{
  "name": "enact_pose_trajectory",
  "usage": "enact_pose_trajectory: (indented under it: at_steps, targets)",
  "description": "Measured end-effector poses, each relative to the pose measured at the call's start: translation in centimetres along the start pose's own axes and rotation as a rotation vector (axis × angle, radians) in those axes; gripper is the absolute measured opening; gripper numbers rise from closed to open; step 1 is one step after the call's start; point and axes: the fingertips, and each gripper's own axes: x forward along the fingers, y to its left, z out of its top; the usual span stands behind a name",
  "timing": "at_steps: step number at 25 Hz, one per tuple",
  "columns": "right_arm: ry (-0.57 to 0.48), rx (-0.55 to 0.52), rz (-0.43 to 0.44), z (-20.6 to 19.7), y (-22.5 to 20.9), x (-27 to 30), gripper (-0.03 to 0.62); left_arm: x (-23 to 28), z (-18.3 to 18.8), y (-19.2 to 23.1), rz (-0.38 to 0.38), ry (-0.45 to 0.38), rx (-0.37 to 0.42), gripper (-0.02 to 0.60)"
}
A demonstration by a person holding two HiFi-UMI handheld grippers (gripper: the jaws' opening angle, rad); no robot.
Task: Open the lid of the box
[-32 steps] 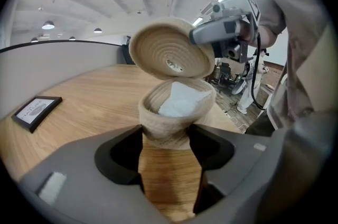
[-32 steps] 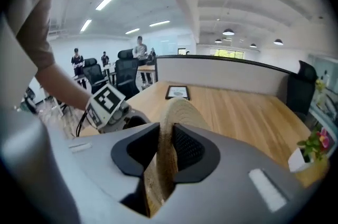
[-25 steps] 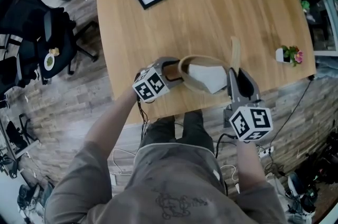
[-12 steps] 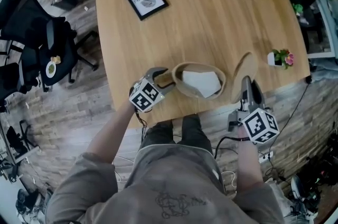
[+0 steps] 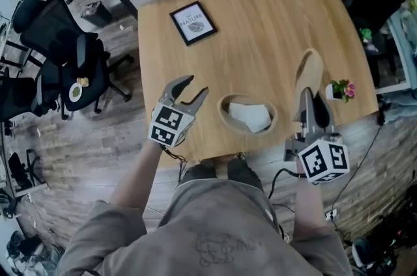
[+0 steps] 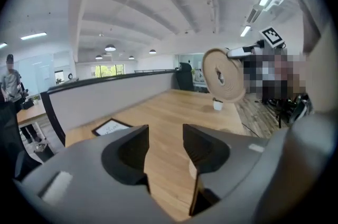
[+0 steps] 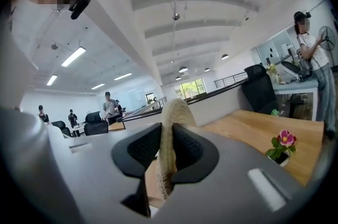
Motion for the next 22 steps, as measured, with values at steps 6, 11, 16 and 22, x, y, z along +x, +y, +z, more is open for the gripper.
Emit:
enact_pose_trajectory:
  at_steps: [6,11,16,22]
  targets:
    - [-0.119,-0.074,0.130,6.7,4.5,-1.0,0.074,-4.4,10.5,-1.0,0.026,-0.146,0.150,0.155]
    - [-0.187,-0.149,0.172,10.5,7.2,-2.6,0.074,-8.2,16.3,-1.9,0.061,-0.260,0.174,0.126]
    - [-0.217,-0.154,0.210,12.9,8.7,-4.3,0.074,-11.1,19.3,-2.8,0.124,-0.329,0.186,0.064]
    - [-0.177,-0.224,0.214,11.8,9.0,-4.9,0.074,-12.5,19.4,-3.3,0.175,-0.349,0.169,0.000]
